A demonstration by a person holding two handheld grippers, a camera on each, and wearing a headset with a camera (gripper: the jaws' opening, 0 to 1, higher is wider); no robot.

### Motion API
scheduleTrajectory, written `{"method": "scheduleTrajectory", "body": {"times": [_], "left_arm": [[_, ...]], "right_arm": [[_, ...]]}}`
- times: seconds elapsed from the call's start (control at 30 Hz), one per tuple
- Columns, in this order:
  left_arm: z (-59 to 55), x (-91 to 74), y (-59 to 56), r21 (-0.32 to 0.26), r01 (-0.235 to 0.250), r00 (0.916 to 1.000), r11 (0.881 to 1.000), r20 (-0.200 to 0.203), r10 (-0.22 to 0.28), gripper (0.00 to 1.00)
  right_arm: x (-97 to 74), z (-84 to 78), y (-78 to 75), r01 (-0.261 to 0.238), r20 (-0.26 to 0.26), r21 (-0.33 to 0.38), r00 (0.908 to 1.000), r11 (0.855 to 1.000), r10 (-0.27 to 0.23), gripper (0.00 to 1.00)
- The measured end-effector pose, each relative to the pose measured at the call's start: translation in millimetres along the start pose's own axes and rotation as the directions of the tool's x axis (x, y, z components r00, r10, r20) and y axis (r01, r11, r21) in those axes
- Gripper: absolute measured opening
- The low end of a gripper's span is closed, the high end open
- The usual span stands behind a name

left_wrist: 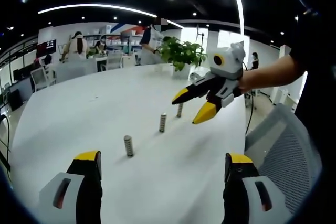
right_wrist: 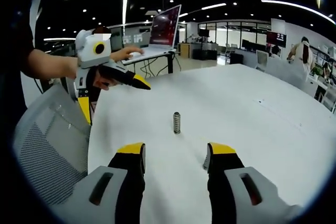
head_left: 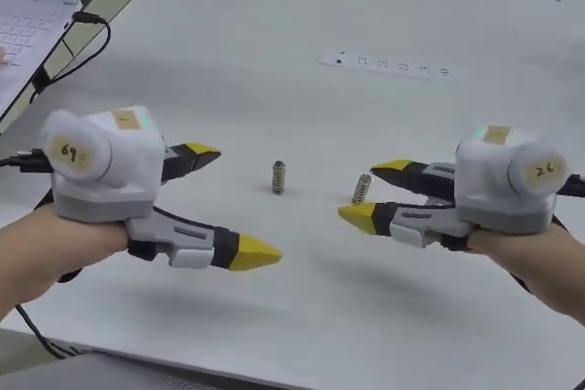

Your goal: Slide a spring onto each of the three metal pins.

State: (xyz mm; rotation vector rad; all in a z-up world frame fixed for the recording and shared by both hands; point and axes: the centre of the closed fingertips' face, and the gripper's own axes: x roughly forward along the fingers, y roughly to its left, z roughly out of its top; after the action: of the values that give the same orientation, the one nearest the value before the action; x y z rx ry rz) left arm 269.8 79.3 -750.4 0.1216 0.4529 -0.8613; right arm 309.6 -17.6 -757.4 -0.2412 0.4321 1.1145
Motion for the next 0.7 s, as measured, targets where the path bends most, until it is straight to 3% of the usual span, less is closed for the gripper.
{"method": "scheduleTrajectory", "body": {"times": [0.4, 0.6, 0.7], "left_arm": [[-3.5, -3.1, -1.1, 0.008, 0.004, 0.9999, 1.000, -0.016, -0.004, 0.95], [0.5, -6.8, -2.1, -0.010, 0.011, 0.9996, 1.000, 0.025, -0.011, 0.97], [-3.2, -6.3, -2.3, -0.004, 0.013, 0.9998, 1.000, 0.011, -0.013, 0.97]], "right_arm": [[-35.8, -25.9, -4.3, 0.034, 0.018, 0.056, 0.9992, 0.998, -0.035, 0.67], [-62.1, -28.2, -1.9, 0.053, 0.077, 0.026, 0.9955, 0.998, -0.055, 0.75], [-70.3, -28.5, -1.8, 0.052, 0.100, 0.050, 0.9933, 0.997, -0.057, 0.84]]}}
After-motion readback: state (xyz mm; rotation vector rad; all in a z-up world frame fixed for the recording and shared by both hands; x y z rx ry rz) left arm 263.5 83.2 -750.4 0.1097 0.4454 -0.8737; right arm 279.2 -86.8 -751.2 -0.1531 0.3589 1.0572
